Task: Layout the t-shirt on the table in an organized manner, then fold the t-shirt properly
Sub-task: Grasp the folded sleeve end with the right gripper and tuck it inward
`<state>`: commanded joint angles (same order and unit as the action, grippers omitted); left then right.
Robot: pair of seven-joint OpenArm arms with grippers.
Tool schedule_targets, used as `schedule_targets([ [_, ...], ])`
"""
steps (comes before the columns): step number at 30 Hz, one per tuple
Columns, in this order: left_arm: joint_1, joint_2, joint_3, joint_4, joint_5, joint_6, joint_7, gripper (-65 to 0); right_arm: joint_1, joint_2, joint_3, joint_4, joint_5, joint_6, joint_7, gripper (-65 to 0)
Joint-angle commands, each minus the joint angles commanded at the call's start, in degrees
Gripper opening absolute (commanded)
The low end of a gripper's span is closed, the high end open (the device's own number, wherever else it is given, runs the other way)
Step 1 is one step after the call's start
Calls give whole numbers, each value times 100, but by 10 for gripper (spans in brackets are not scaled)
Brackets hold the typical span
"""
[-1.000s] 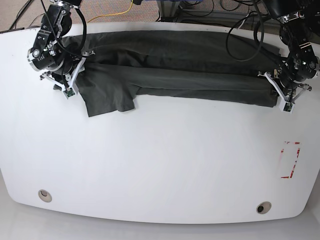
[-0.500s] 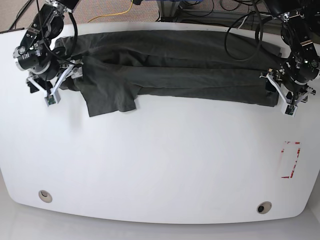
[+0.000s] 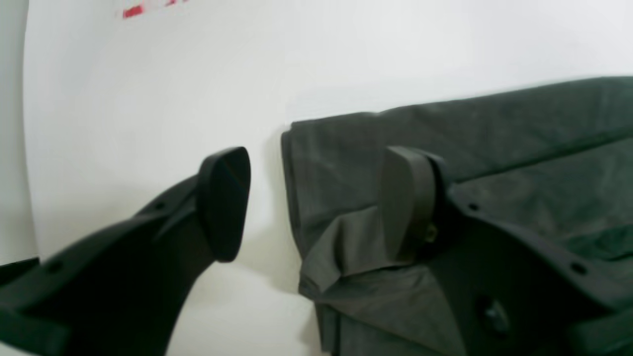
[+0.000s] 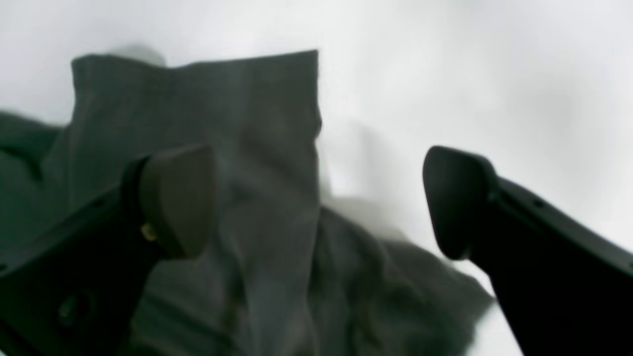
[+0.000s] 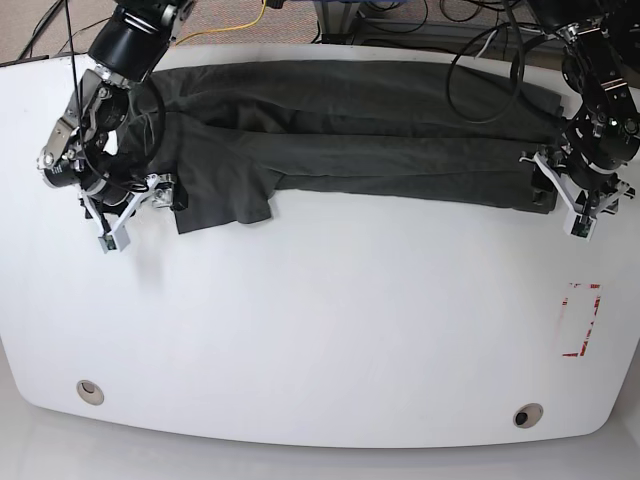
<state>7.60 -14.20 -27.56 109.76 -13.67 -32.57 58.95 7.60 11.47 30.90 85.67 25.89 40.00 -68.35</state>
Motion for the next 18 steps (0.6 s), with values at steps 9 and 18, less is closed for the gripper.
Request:
schedule_targets([
  [9, 0, 0, -9, 0, -18, 0, 0, -264, 18, -114, -246, -387, 18, 0, 176, -6],
  [18, 0, 0, -9, 0, -18, 0, 0, -264, 9, -413, -826, -352, 0, 0, 185, -43],
])
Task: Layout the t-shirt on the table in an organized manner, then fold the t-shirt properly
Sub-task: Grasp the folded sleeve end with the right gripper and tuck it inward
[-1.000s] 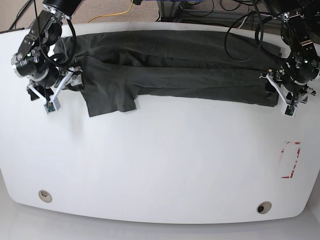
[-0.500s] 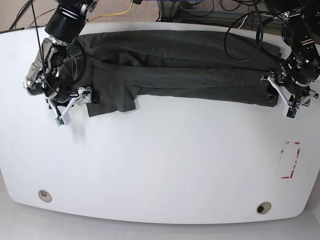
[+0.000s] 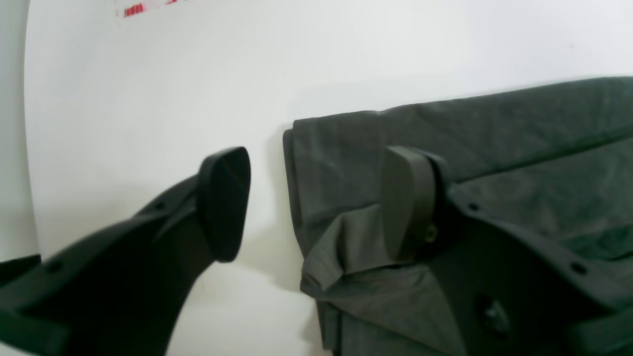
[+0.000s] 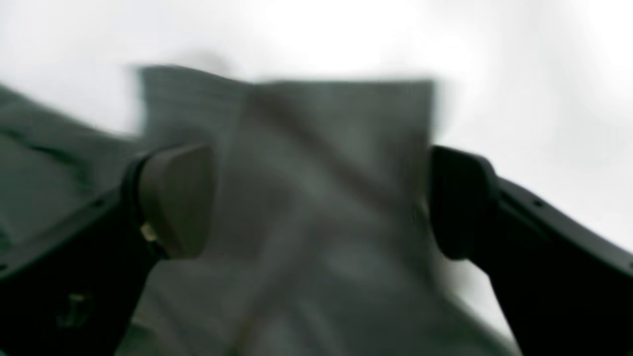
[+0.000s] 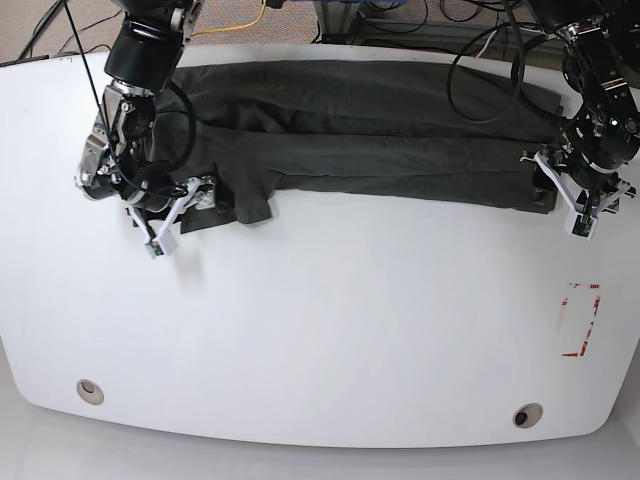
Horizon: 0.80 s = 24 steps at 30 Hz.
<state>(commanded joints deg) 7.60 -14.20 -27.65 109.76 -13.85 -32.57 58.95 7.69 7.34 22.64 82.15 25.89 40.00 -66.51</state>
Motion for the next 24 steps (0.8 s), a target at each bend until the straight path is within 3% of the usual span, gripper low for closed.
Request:
schedule_targets([
  [3, -9, 0, 0, 0, 0, 0, 0, -264, 9, -35, 0, 0, 0, 0, 0, -130],
  [6, -9, 0, 0, 0, 0, 0, 0, -264, 26, -44, 0, 0, 0, 0, 0, -284],
  [9, -9, 0, 0, 0, 0, 0, 0, -264, 44, -44, -26, 0, 18, 0, 0, -484],
  [12, -9, 0, 0, 0, 0, 0, 0, -264, 53, -35, -53, 9, 35, 0, -18, -607],
  [18, -9, 0, 0, -26, 0, 0, -18, -264, 0, 18, -202, 387, 492, 0, -114, -610],
  [24, -9, 9, 26, -26, 0, 0, -18, -264, -193, 246, -466, 563, 1653, 0, -404, -612],
])
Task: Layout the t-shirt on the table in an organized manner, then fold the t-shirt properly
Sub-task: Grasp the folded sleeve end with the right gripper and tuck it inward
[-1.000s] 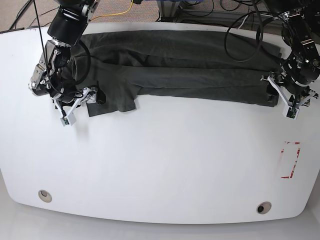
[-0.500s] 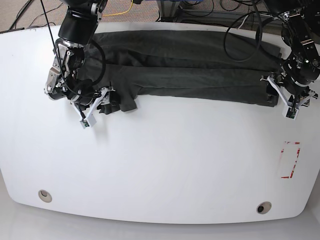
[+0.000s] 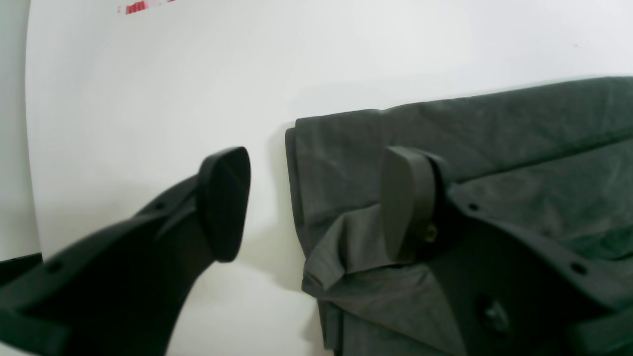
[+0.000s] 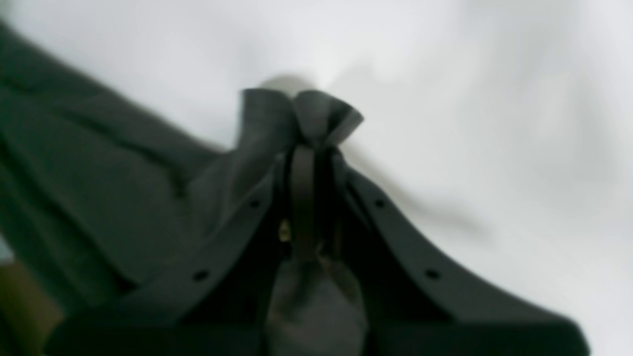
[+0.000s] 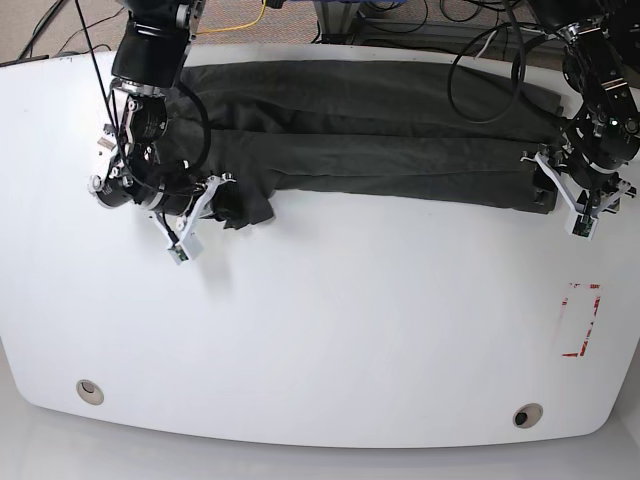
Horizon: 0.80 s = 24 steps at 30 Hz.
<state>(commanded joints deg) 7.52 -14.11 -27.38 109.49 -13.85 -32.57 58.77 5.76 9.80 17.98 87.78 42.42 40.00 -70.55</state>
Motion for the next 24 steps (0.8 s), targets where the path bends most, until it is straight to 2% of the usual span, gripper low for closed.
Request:
schedule_targets([
  [3, 0, 0, 0, -9, 9, 0, 0, -264, -211, 105, -79, 229, 563, 0, -105, -612],
  [7, 0, 0, 0, -9, 18, 0, 0, -264, -510, 378, -457, 712, 1468, 0, -273, -612],
  [12, 0, 0, 9, -9, 26, 0, 0, -264, -958, 712, -782, 1178, 2347, 0, -273, -612],
  [19, 0, 0, 9, -18, 26, 0, -9, -264, -1591, 985, -932, 1653, 2919, 0, -281, -612],
  [24, 0, 9, 9, -26, 26, 0, -9, -264, -1873, 1064, -941, 1662, 3033, 0, -281, -610],
])
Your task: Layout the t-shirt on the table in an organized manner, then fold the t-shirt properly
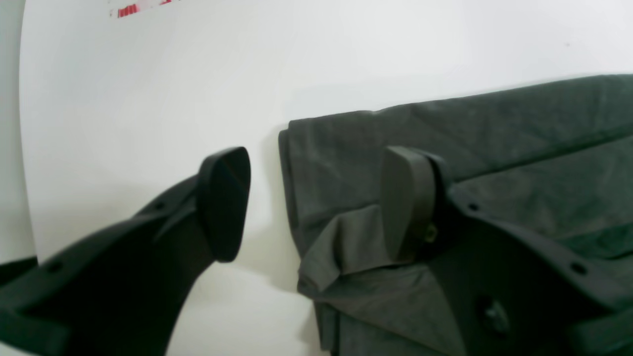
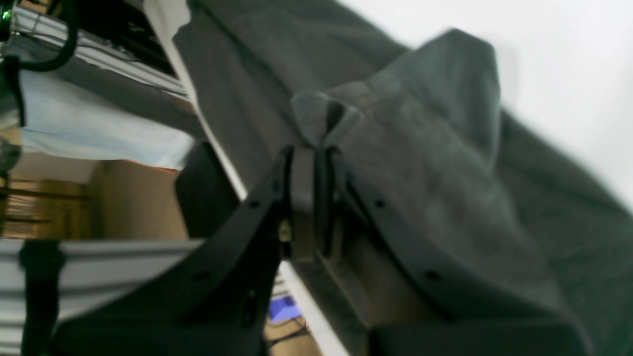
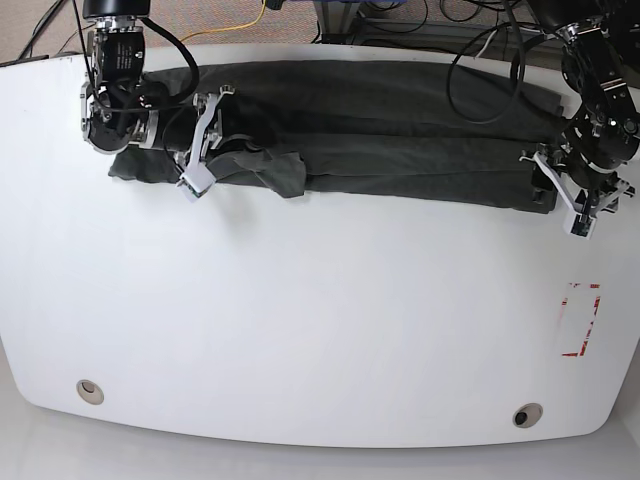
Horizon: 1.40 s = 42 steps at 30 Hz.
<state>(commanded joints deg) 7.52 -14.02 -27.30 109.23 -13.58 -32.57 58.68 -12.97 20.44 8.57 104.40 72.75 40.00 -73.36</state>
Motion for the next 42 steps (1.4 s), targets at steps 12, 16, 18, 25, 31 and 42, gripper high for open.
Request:
schedule_targets([
  [12, -9, 0, 0, 0, 0, 0, 0, -264, -352, 316, -255, 0, -18, 0, -316, -277],
  [16, 0, 0, 0, 0, -26, -9, 0, -264, -501, 378, -308, 9, 35, 0, -316, -25],
  [18, 0, 0, 0, 18, -35, -9, 0, -264, -607, 378, -229, 9, 158, 0, -316, 0],
  [25, 26, 18, -9, 70, -44, -695, 26, -264, -633, 387, 255, -18, 185, 0, -316, 0],
  [31, 264, 114, -35, 281, -44, -743, 35, -264, -633, 404, 703, -26, 176, 0, -316, 0],
  [42, 642, 246, -1020, 246, -624, -743, 44, -265, -659, 229, 905, 0, -1354, 0, -158, -637],
])
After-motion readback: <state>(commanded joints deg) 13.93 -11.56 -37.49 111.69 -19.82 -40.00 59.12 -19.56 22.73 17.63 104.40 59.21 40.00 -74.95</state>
